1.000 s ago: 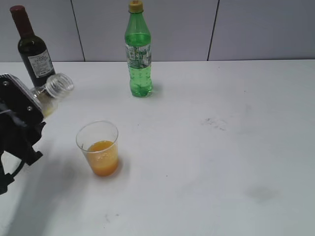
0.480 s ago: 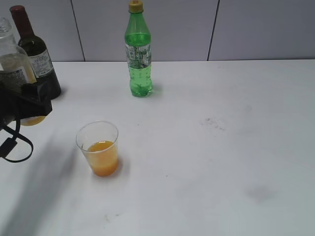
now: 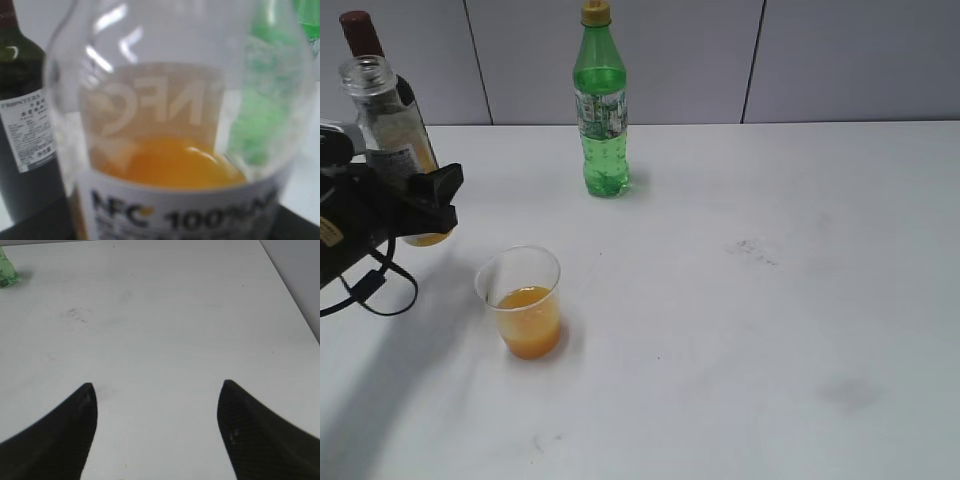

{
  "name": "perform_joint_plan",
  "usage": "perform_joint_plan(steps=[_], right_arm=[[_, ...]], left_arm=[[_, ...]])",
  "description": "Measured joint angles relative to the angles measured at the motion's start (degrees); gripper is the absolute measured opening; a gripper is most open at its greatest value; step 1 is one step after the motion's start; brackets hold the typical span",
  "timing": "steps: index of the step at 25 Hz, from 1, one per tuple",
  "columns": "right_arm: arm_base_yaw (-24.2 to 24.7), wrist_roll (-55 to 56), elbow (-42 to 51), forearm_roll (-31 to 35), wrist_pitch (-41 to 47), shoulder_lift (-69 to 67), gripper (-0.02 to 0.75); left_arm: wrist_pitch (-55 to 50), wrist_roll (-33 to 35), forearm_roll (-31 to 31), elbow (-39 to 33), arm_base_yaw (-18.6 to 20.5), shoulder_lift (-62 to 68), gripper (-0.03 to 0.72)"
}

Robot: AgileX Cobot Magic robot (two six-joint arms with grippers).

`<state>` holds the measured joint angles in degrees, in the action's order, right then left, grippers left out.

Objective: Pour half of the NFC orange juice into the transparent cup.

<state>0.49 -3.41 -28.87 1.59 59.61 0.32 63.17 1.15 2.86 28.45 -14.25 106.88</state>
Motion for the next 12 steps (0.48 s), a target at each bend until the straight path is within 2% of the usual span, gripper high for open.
perform_joint_plan(steps=[4,12], right_arm=[[0.0,0.0,0.0,0.0,0.0,0.0,0.573],[0.0,0.0,0.0,1.3,0.0,0.0,0.573]], left_arm=[[4.2,-0.1,1.4,6.4,0.1,8.6,0.470],[4.3,-0.2,3.5,18.2,0.1,21.6,0.470]])
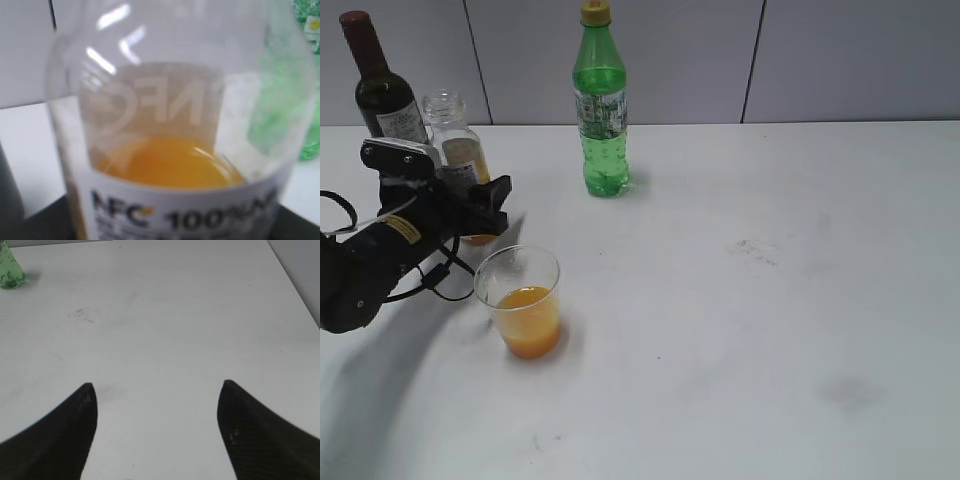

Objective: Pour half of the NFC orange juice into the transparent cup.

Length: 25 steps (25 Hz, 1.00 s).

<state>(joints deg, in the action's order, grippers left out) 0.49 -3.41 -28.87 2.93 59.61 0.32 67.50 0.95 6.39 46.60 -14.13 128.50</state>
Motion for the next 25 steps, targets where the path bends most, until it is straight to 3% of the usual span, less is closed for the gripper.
perform_joint_plan(steps=[8,12,14,25], right_arm=[[0.0,0.0,0.0,0.3,0.0,0.0,0.573],[0.0,0.0,0.0,0.3,0.0,0.0,0.573],[0.0,0.0,0.0,0.3,0.0,0.0,0.573],[0.0,0.0,0.0,0.3,0.0,0.0,0.573]], left_arm=[[0.2,-0.6,0.3,1.0,0.3,0.7,0.484],[1.5,-4.1,0.3,1.2,0.3,0.5,0.641],[1.6,-4.8,0.4,1.4,0.3,0.2,0.671],[1.7,-3.9,0.7,1.4,0.3,-10.5,0.674]])
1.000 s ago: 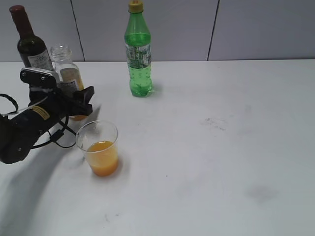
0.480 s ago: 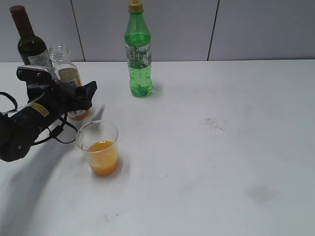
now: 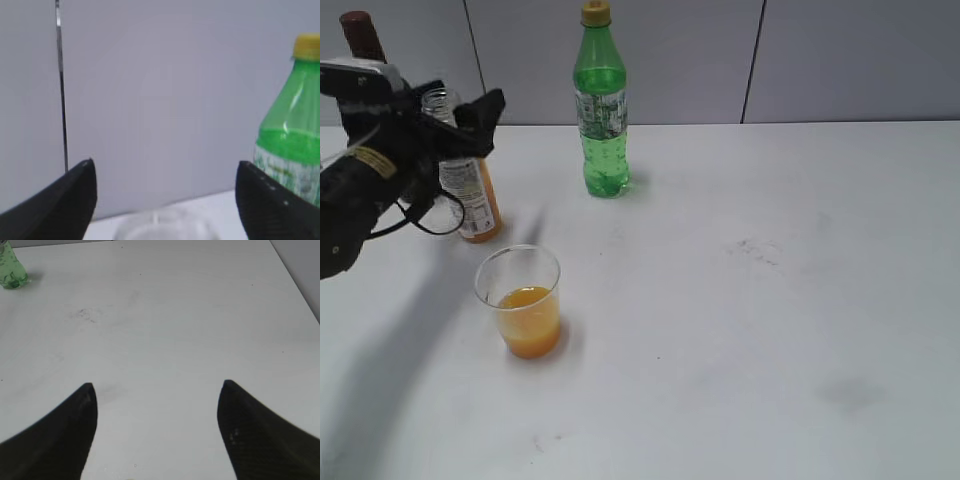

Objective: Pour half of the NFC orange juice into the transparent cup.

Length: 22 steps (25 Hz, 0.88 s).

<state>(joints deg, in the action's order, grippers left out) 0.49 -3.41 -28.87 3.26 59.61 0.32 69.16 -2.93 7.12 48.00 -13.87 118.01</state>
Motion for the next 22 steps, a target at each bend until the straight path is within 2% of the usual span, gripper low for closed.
perform_joint_plan(steps=[8,13,17,22], right_arm=[[0.0,0.0,0.0,0.0,0.0,0.0,0.573],[0.0,0.0,0.0,0.0,0.0,0.0,0.573],[0.0,0.0,0.0,0.0,0.0,0.0,0.573],[0.0,0.0,0.0,0.0,0.0,0.0,0.573]], left_arm=[[-3.6,4.7,0.5,0.1,0.1,-15.5,0.655],[-9.6,7.1,0.0,4.3,0.1,-27.1,0.634],[-24.8,11.3,-2.1,11.7,0.1,-34.5,0.617],[-56.5,15.0,-4.0,25.3,0.4,-38.2,0.607]])
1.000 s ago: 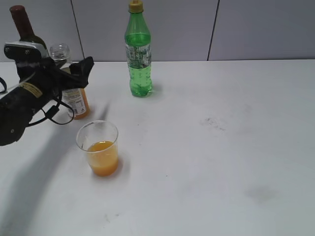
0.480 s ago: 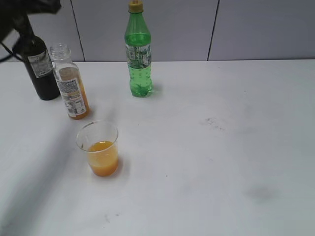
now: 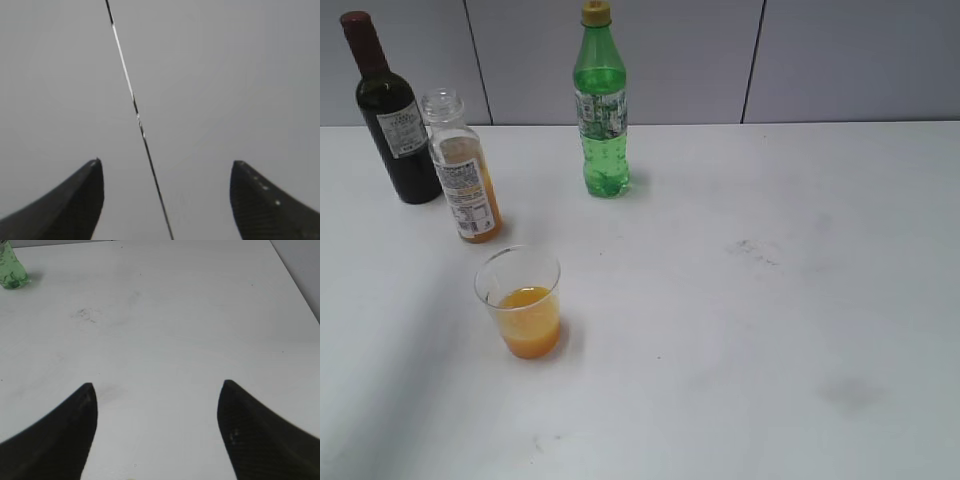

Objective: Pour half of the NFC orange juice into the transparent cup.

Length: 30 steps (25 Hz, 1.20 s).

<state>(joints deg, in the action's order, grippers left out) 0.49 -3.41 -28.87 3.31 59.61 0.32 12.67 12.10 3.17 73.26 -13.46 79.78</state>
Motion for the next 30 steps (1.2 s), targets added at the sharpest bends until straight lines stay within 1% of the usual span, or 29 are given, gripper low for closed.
perform_joint_plan(steps=[3,5,9,12,14,15,18,21,25,30], right_arm=[[0.0,0.0,0.0,0.0,0.0,0.0,0.573],[0.0,0.0,0.0,0.0,0.0,0.0,0.573],[0.0,0.0,0.0,0.0,0.0,0.0,0.573],[0.0,0.0,0.0,0.0,0.0,0.0,0.573],[0.0,0.0,0.0,0.0,0.0,0.0,0.573],[0.0,0.0,0.0,0.0,0.0,0.0,0.573],[0.0,0.0,0.0,0.1,0.0,0.0,0.573],[0.0,0.0,0.0,0.2,0.0,0.0,0.573],[0.0,0.0,0.0,0.2,0.0,0.0,0.573],[0.0,0.0,0.0,0.2,0.0,0.0,0.573]], left_arm=[[-20.8,0.1,-0.2,10.2,1.5,0.5,0.600],[-34.3,0.2,-0.2,17.2,3.3,1.5,0.596],[-55.5,-0.8,-0.4,28.3,6.9,4.2,0.594],[-70.5,-1.9,-1.3,32.6,8.5,5.7,0.594],[-78.3,-2.5,-1.8,33.2,8.8,5.9,0.594],[-80.3,-2.8,-2.0,33.2,8.8,5.9,0.594],[-81.9,-3.5,-2.3,31.0,8.8,4.6,0.594],[-82.3,-4.9,-2.4,26.1,8.8,1.3,0.594],[-82.5,-5.6,-2.4,15.8,8.8,-6.0,0.594],[-82.6,-5.7,-2.1,1.1,8.8,-15.9,0.594]])
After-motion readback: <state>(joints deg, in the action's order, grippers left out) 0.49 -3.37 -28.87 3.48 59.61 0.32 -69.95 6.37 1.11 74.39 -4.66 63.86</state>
